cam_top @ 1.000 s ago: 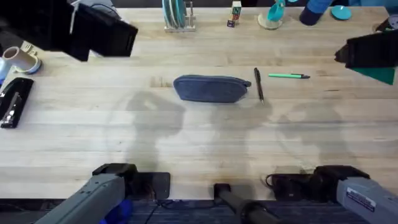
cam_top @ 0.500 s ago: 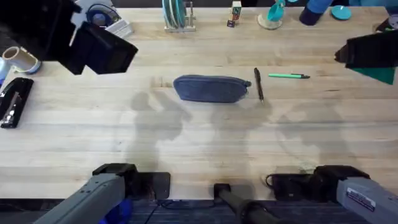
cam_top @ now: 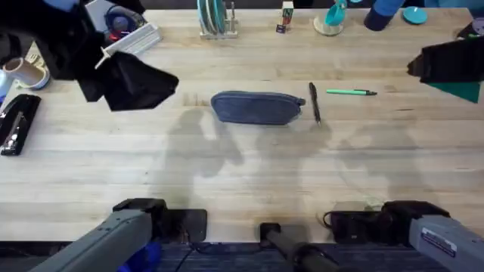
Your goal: Unzip the bag, pick up the pens from the table one at a time and place them inside, then zip the bag closed.
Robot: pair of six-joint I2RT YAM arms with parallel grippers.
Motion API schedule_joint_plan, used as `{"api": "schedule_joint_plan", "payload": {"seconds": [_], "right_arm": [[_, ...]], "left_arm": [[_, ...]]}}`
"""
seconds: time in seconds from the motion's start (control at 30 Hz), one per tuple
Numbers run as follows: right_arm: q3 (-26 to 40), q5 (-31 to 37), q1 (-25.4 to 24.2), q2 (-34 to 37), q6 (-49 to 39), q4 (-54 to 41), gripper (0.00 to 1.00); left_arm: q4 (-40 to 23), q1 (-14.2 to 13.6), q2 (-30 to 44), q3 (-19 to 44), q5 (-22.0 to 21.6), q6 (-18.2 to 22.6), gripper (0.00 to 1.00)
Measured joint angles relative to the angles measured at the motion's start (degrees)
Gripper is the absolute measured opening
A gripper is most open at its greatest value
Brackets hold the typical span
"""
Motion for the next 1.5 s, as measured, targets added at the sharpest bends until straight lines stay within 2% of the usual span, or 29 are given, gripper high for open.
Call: {"api": "schedule_joint_plan", "payload": {"seconds": [0.2,0.4,0.5,0.73,0.9,1.0,1.1,1.33,1.5], "right_arm": [[0.0,0.0,0.0,0.0,0.0,0.0,0.996],[0.0,0.0,0.0,0.0,0.0,0.0,0.996],[0.0,0.0,0.0,0.0,0.0,0.0,0.996],[0.0,0.0,0.0,0.0,0.0,-0.6,0.995],[0.0,0.0,0.0,0.0,0.0,-2.1,0.996],[0.0,0.0,0.0,0.0,0.0,-2.2,0.996],[0.0,0.0,0.0,0.0,0.0,-2.2,0.996],[0.0,0.0,0.0,0.0,0.0,-2.2,0.996],[0.0,0.0,0.0,0.0,0.0,-3.8,0.996]], "left_arm": [[-4.0,0.0,0.3,0.0,1.4,5.4,0.993],[-7.2,0.7,4.3,0.0,4.3,11.1,0.993],[-9.1,3.2,7.3,0.0,7.0,15.4,0.993],[-10.6,11.7,12.7,-0.2,13.5,25.4,0.995],[-10.5,15.6,13.4,-5.2,18.1,33.5,0.995],[-7.8,16.8,13.4,-10.4,20.4,37.4,0.995],[-3.1,17.2,13.9,-15.4,21.6,39.4,0.995],[8.3,17.2,18.3,-25.4,25.9,41.2,0.993],[12.5,16.8,25.5,-27.6,28.9,43.2,0.993]]}}
